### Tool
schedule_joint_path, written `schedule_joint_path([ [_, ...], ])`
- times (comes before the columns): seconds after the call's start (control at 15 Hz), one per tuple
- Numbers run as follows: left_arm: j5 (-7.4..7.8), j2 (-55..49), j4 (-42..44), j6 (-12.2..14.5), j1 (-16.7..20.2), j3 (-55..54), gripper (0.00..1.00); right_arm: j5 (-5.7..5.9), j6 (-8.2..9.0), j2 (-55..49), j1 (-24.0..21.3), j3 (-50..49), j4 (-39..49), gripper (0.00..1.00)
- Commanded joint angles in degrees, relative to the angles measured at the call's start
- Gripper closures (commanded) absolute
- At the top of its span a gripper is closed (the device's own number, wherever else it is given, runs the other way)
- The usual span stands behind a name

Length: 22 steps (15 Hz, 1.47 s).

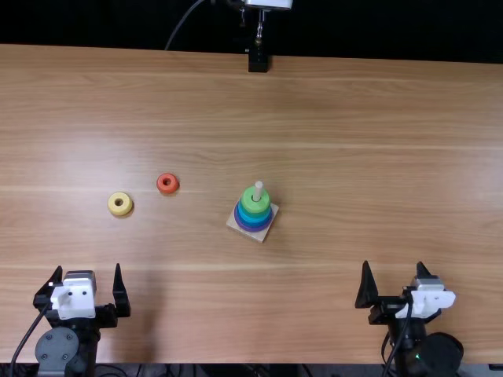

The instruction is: Build the Hanoi tower: stack the rings onto the peg from bottom to top in this color order: purple, dark blue, light blue, dark green, light green, yellow, orange.

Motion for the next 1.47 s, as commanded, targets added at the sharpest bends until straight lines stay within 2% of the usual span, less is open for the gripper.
schedule_joint_path([
  [0.0, -0.74, -0.67, -2.50, 0.48, 0.38, -6.48, 0.00, 1.00, -0.29, -0.71, -0.62, -1.81, 0.57, 0.00],
  [0.13, -0.74, -0.67, -2.50, 0.48, 0.38, -6.48, 0.00, 1.00, -0.92, -0.71, -0.62, -3.83, 0.57, 0.00],
  [0.27, -0.74, -0.67, -2.50, 0.48, 0.38, -6.48, 0.00, 1.10, -3.88, -0.71, -0.53, -3.83, -0.27, 0.00],
  [0.33, -0.74, -0.67, -2.50, 0.48, 0.38, -6.48, 0.00, 1.00, -4.62, -0.71, -0.71, -3.92, -1.33, 0.00],
  [0.47, -0.74, -0.67, -2.50, 0.48, 0.38, -6.48, 0.00, 1.00, -4.62, -0.71, -0.89, -3.92, -4.81, 0.00],
  [1.27, -0.53, -0.67, -2.08, 0.59, 0.56, -6.48, 0.00, 1.00, -4.40, -0.71, -0.89, -3.83, -5.02, 0.00],
  [1.33, -1.26, -0.67, -2.39, 0.59, 0.91, -6.48, 0.00, 1.00, -4.40, -0.71, -0.89, -3.83, -5.02, 0.00],
  [1.4, -1.16, -0.67, -2.39, 0.48, 1.08, -6.48, 0.00, 1.00, -4.40, -0.71, -0.89, -3.83, -5.02, 0.00],
])
